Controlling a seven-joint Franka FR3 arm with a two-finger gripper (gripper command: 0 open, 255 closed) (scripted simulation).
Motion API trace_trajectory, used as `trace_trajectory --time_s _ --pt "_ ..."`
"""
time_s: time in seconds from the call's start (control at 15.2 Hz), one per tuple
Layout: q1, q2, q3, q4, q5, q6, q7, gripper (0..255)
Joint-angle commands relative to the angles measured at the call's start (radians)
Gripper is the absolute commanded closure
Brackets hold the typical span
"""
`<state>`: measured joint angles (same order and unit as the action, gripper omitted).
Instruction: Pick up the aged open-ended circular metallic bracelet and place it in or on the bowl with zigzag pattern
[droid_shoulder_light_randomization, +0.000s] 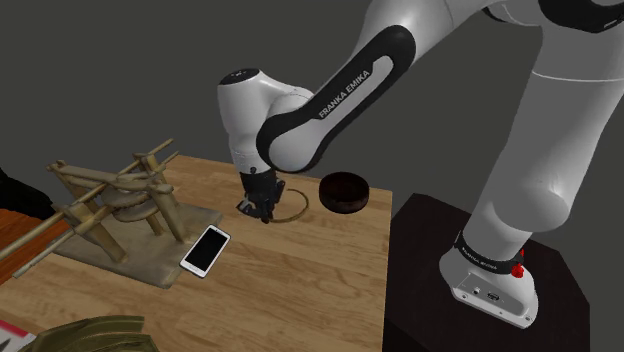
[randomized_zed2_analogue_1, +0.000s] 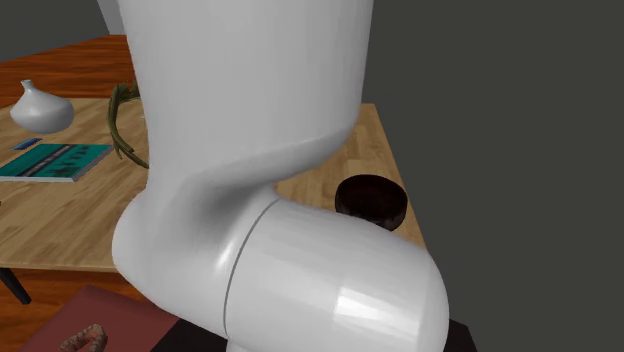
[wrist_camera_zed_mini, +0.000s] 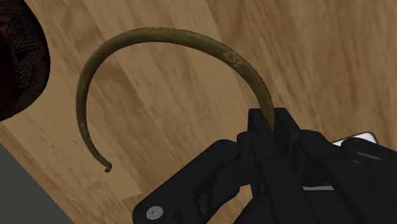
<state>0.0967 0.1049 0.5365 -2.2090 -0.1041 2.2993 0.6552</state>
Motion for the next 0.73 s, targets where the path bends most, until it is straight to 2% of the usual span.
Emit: trace_trajectory --time_s 0.0,0.33,0.66 --pt "-0.03 -0.06 -0.011 -0.062 0.042 0.013 -0.068 255" --pt "-0.082 -0.192 -0.065 -0.203 0.127 0.042 -0.232 255" --pt "-0.12 -0.3 -0.144 -0.318 0.178 0.054 -0.39 255"
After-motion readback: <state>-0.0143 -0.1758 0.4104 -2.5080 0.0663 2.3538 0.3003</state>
